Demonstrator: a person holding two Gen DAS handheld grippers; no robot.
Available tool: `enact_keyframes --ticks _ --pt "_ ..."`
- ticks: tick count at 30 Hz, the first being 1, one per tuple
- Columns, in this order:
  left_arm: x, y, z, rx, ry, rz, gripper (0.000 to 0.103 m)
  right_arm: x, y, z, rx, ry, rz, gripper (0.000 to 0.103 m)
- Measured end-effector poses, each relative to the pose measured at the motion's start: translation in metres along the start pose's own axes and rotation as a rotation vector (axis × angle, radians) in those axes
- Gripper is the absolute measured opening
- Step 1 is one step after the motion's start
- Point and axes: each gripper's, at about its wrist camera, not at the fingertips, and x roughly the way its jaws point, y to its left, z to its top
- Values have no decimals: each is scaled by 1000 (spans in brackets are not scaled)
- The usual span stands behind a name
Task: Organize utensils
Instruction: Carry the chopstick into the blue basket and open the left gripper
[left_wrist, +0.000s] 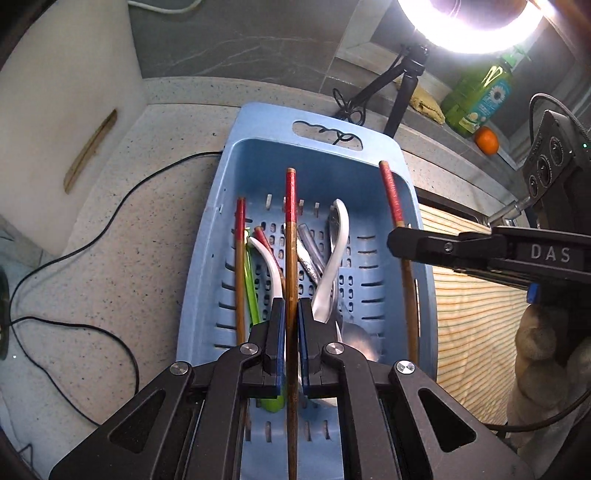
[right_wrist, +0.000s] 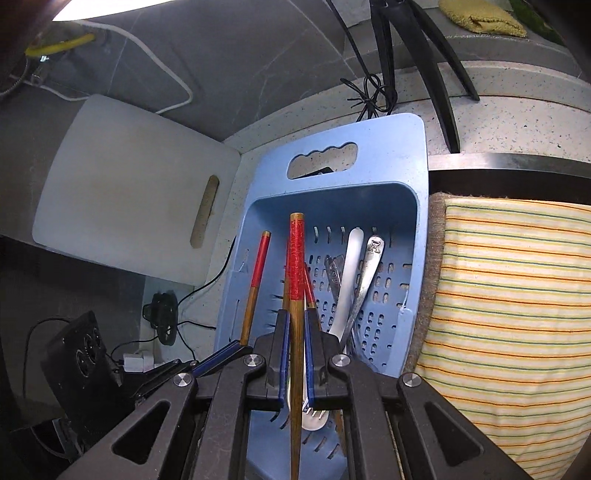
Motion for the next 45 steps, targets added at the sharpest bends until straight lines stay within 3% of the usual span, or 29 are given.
enact_keyframes --ticks 18,21,30,45 --pt "25 6 9 -27 48 36 6 29 -5 8 -13 39 -57 9" --pt "23 6 9 -35 45 43 13 28 -4 9 -18 45 -57 10" --pt "13 2 5 -44 28 58 14 22 -2 9 -46 61 -58 11" --pt "-17 -20 -20 -98 -23 156 21 -10 18 -9 -180 65 -15 25"
